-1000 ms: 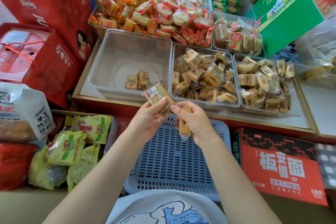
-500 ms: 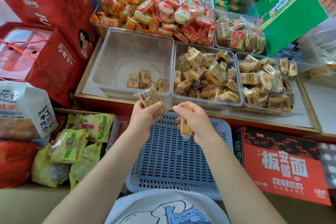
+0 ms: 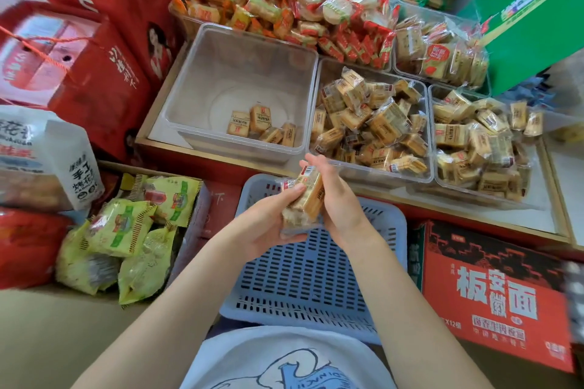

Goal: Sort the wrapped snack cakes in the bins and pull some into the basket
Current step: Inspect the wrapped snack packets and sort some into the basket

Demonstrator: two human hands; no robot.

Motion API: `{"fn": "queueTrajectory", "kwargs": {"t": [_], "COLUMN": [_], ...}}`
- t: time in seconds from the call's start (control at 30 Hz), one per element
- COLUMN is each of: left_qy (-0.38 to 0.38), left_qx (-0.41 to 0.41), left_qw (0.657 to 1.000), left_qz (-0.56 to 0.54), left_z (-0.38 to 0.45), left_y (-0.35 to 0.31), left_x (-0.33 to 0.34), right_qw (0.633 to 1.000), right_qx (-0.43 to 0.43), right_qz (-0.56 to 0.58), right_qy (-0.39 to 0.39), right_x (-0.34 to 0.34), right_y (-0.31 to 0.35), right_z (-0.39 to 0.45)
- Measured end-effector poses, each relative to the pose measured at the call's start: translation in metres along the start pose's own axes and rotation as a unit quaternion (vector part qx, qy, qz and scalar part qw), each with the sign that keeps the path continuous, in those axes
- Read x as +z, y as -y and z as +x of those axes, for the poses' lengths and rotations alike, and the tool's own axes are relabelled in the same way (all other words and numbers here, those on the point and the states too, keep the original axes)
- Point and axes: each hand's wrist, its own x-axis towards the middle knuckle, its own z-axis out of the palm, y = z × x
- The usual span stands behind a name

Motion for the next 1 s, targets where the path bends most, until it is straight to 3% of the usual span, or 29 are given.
{"fn": "queueTrajectory", "kwargs": {"t": [0.2, 0.37, 0.53, 0.8, 1.0], "left_qy": [-0.052, -0.111, -0.156, -0.253, -0.256], "left_qx": [0.084, 0.144, 0.128, 0.095, 0.12], "left_qw": [0.987, 0.969, 0.961, 0.93, 0.925], "left_qz": [-0.128, -0.166, -0.188, -0.248, -0.254], "left_z": [-0.003, 0.0, 0.007, 0.026, 0.041], "left_y": [0.011, 0.023, 0.046, 0.09, 0.111], "left_x": [0.014, 0.029, 0.06, 0.106, 0.139], "right_qw": [0.997, 0.983, 0.975, 0.974, 0.976], "right_qx": [-0.023, -0.029, -0.061, -0.032, 0.006], "right_qz": [-0.074, -0.167, -0.194, -0.206, -0.199], "right_qy": [0.021, 0.073, 0.086, 0.091, 0.091], "right_x": [-0.02, -0.05, -0.086, -0.135, -0.17], "right_y": [-0.005, -0.011, -0.018, -0.05, -0.054], "right_z": [-0.01, -0.021, -0.023, -0.031, -0.036]}}
